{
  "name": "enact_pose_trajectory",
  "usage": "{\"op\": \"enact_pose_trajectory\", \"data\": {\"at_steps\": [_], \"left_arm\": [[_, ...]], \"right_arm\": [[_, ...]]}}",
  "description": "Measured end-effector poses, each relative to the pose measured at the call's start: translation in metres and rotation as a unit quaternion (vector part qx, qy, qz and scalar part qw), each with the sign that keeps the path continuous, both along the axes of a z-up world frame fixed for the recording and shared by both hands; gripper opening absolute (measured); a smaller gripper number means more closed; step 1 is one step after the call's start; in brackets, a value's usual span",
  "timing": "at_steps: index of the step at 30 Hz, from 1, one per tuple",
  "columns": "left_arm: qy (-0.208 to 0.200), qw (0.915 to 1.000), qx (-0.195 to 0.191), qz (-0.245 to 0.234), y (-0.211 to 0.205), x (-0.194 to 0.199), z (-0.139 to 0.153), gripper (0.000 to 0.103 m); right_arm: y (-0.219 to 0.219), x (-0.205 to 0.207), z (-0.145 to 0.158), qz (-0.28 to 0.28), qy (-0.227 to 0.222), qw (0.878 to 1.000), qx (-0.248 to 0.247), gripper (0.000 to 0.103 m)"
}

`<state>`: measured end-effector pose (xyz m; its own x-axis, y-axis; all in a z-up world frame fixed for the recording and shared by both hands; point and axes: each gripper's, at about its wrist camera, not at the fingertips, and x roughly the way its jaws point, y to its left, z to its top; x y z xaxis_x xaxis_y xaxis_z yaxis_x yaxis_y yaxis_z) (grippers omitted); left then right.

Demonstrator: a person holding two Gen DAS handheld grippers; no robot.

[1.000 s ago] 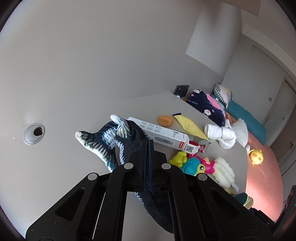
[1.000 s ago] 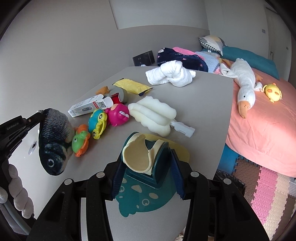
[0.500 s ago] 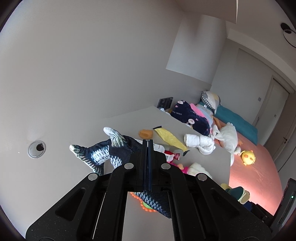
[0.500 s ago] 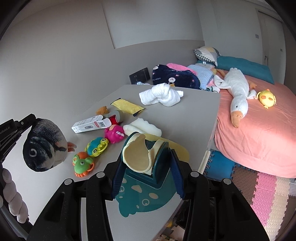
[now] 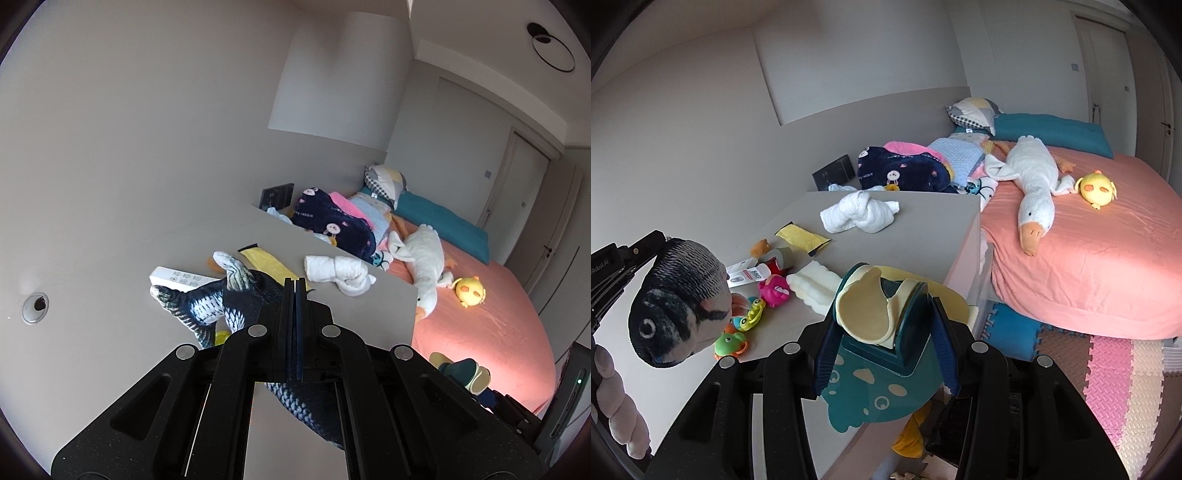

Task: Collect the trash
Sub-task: 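Carry the plush fish over the black bin and open the left tool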

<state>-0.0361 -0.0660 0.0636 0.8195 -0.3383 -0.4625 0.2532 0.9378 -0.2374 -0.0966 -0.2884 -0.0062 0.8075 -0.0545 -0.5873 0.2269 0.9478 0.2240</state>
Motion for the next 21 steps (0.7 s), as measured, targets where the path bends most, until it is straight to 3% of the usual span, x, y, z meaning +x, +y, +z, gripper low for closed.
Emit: {"op": "enact_pose_trajectory", "data": {"at_steps": [12, 21], "left_arm": [[0.01, 0.9962, 0.011, -0.086, -0.089, -0.011, -0.004, 0.0], [0.025, 0.9867, 0.041, -0.155, -0.152, -0.023, -0.017, 0.0]], "right_arm": [[-0.067, -0.025, 0.002, -0.071, 0.004, 0.997, -0.004, 0.048], [-0.112, -0.041, -0.004, -0.118, 0.015, 0.993, 0.005, 0.048]]}}
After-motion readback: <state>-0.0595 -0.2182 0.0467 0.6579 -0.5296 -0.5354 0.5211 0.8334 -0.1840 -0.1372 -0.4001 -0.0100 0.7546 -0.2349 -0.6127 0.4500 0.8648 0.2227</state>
